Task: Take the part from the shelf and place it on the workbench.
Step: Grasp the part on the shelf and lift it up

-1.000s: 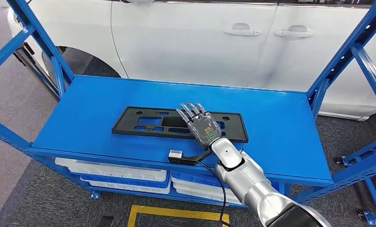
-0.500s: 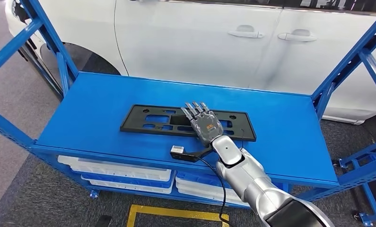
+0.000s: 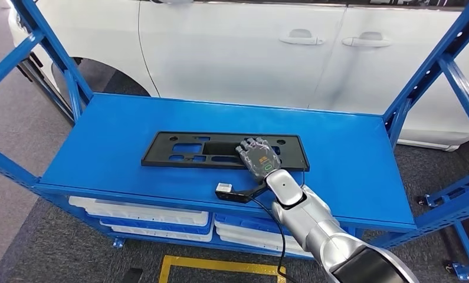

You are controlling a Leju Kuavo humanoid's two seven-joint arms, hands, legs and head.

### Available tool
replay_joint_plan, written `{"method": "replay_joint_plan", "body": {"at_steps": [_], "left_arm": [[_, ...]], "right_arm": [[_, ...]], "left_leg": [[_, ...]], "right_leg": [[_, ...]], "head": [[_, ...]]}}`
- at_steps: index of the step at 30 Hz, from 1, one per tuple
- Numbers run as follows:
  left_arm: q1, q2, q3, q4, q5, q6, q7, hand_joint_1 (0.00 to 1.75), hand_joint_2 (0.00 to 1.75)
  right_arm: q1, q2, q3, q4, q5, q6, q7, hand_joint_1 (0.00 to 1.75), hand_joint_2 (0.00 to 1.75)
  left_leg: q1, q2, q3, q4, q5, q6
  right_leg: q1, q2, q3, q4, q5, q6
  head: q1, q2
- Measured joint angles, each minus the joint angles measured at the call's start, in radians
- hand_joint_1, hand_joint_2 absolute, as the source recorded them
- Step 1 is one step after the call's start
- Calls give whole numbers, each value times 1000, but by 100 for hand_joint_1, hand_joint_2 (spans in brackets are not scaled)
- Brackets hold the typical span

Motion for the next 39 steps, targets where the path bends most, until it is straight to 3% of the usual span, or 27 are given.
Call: {"method": "replay_joint_plan", "body": {"at_steps": [2, 3, 4, 7, 9, 13, 14, 17, 18, 19, 20, 21, 23, 24, 28, 30, 32, 33, 34, 35, 37, 39], "left_arm": [[1, 0, 0, 0, 0, 0, 0, 0, 0], [1, 0, 0, 0, 0, 0, 0, 0, 0], [2, 0, 0, 0, 0, 0, 0, 0, 0], [-1, 1, 0, 0, 0, 0, -1, 0, 0], [-2, 1, 0, 0, 0, 0, -1, 0, 0], [-4, 2, 0, 0, 0, 0, -1, 0, 0], [-4, 2, 0, 0, 0, 0, -1, 0, 0], [-4, 2, 0, 0, 0, 0, -1, 0, 0], [-3, 2, 0, 0, 0, 0, -1, 0, 0], [-3, 3, 0, 0, 0, 0, -1, 0, 0], [-3, 3, 0, 0, 0, 0, -1, 0, 0], [-4, 3, 0, 0, 0, 0, -1, 0, 0], [-5, 2, 0, 0, 0, 0, -1, 0, 0], [-5, 2, 0, 0, 0, 0, -1, 0, 0], [-5, 0, 0, 0, 0, 0, -1, 0, 0], [-5, 0, 0, 0, 2, 0, -2, 0, 0], [-4, 1, 0, 0, 5, 2, -2, 0, 0], [-2, 1, 0, 0, 6, 2, -2, 0, 0], [-1, 2, 0, 0, 7, 2, -3, 0, 0], [0, 3, 0, 0, 8, 3, -4, 0, 0], [0, 5, 1, 0, 10, 3, -8, 0, 0], [0, 6, 1, 0, 12, 3, -11, 0, 0]], "right_arm": [[0, 1, 0, 1, 5, 0, -2, 175, 175], [0, 1, -1, 2, 6, 0, -2, 175, 175], [-1, 1, -1, 2, 6, 0, -3, 175, 175], [-5, 1, -1, 2, 6, 0, -3, 175, 175], [-10, 1, -1, 2, 7, 0, -3, 175, 175], [-14, 1, -3, 4, 14, 0, -1, 175, 175], [-14, 1, -4, 4, 17, 0, -1, 175, 175], [-12, 1, -11, 6, -2, 12, -22, 175, 175], [-11, 1, -18, 7, -23, 20, -45, 175, 175], [-11, 1, -28, 6, -48, 28, -71, 175, 175], [-12, 1, -38, 6, -70, 34, -95, 175, 175], [-13, 1, -46, 5, -84, 39, -112, 175, 175], [-17, 2, -58, 4, -93, 43, -124, 175, 175], [-18, 3, -62, 3, -94, 45, -127, 175, 175], [-18, 7, -75, -5, -117, 46, -160, 175, 175], [-18, 11, -81, -17, -129, 43, -182, 175, 175], [-15, 14, -83, -37, -115, 41, -184, 175, 175], [-13, 15, -83, -52, -98, 41, -177, 175, 175], [-13, 15, -81, -70, -80, 43, -167, 175, 175], [-15, 15, -77, -93, -60, 46, -156, 175, 175], [-28, 14, -68, -140, -29, 57, -137, 175, 175], [-54, 11, -59, -187, -9, 75, -126, 175, 175]], "left_leg": [[1, 0, -59, 129, -53, -6], [1, 0, -72, 158, -55, -7], [2, 0, -66, 147, -37, -9], [4, 1, 28, -44, 55, -6], [3, 0, 59, -109, 67, 5], [3, 0, 59, -117, 71, 32], [4, 1, 58, -119, 74, 37], [4, 2, 55, -119, 75, 42], [4, 2, 55, -119, 75, 42], [3, 1, 55, -119, 75, 42], [3, 1, 57, -119, 75, 42], [3, 0, 59, -119, 74, 41], [0, -1, 61, -119, 72, 36], [-1, -1, 61, -119, 72, 32], [0, 0, 59, -115, 64, 11], [1, 0, 28, -40, 16, 2], [2, 0, -34, 96, -49, -5], [2, 0, -59, 146, -64, -8], [3, 0, -69, 166, -60, -10], [5, 1, -57, 138, -35, -12], [10, 2, 6, 7, 32, -14], [10, 2, 50, -90, 63, -6]], "right_leg": [[0, 0, 0, 2, -2, -3], [0, 0, 1, 4, -3, -3], [0, 0, 2, 6, -5, -2], [2, 1, 5, 17, -15, 8], [7, 3, 2, 22, -18, 17], [3, 4, -8, 41, -32, 37], [1, 4, -25, 77, -55, 42], [-3, 3, -120, 276, -146, 53], [-3, 3, -140, 316, -153, 54], [-3, 3, -140, 312, -138, 52], [-3, 3, -121, 270, -107, 49], [-1, 3, -85, 195, -67, 43], [4, 2, -23, 62, -17, 31], [7, 2, -7, 28, -9, 26], [5, -1, 1, 4, -2, 10], [0, -3, 7, -7, 4, 1], [0, -3, 6, -6, 4, -2], [0, -3, 4, -5, 4, -2], [0, -2, 3, -3, 3, -1], [-1, -1, 2, 1, 2, 0], [-2, 0, 0, 13, -6, 8], [1, 2, -8, 28, -13, 18]], "head": [[0, 0], [0, 0], [0, 0], [0, 0], [0, 0], [0, 0], [0, 0], [0, 0], [0, 0], [0, 0], [0, 0], [0, 0], [0, 0], [0, 0], [0, 0], [0, 0], [0, 0], [0, 0], [0, 0], [0, 0], [0, 0], [0, 0]]}}
